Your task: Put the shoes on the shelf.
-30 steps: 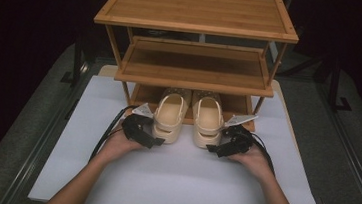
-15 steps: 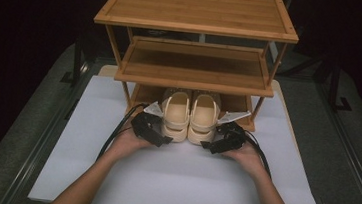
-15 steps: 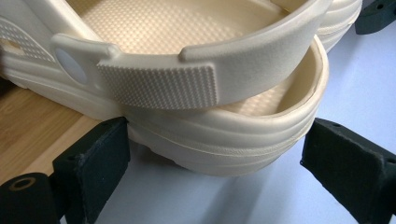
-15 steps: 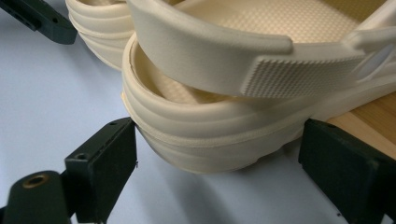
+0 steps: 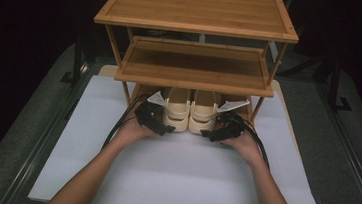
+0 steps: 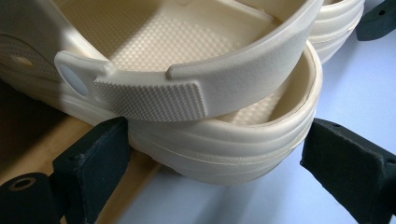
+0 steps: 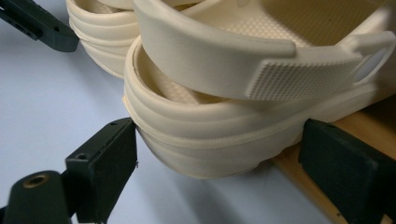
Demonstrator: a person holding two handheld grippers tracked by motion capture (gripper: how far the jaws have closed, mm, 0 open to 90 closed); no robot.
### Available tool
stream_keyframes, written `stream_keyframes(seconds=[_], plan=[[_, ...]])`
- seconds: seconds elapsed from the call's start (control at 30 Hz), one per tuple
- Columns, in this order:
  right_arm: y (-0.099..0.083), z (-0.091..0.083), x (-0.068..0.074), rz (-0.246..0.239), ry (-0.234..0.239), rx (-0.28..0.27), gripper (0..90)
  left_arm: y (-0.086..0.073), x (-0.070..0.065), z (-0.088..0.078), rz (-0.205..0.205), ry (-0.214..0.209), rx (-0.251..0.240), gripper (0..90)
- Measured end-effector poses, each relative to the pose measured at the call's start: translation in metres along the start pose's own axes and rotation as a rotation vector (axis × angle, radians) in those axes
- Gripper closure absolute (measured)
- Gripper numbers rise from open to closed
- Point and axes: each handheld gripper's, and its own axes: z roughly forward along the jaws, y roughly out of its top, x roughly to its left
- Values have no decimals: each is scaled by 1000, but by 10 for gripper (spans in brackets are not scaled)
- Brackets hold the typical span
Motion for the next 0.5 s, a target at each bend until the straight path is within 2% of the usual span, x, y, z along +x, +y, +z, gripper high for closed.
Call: stream_keyframes(seconds=[0.2, 0.27, 0.3, 0.33, 0.37, 0.4, 0.5], plan=[[6, 8, -8, -4, -54, -20, 114, 5, 9, 10, -14, 24, -16, 74], [7, 12, -10, -23, -81, -11, 114, 6, 11, 12, -5, 32, -12, 74], [7, 12, -10, -23, -81, -11, 114, 7, 11, 15, 0, 49, -6, 74], [8, 19, -8, -37, -122, 5, 104, 9, 12, 20, 13, 58, -2, 70], [8, 19, -8, -37, -122, 5, 104, 9, 12, 20, 13, 58, -2, 69], [9, 22, -9, -30, -138, -9, 103, 10, 13, 22, 10, 75, -13, 70], [8, 23, -11, -23, -149, -17, 102, 9, 15, 24, 4, 70, -12, 68]])
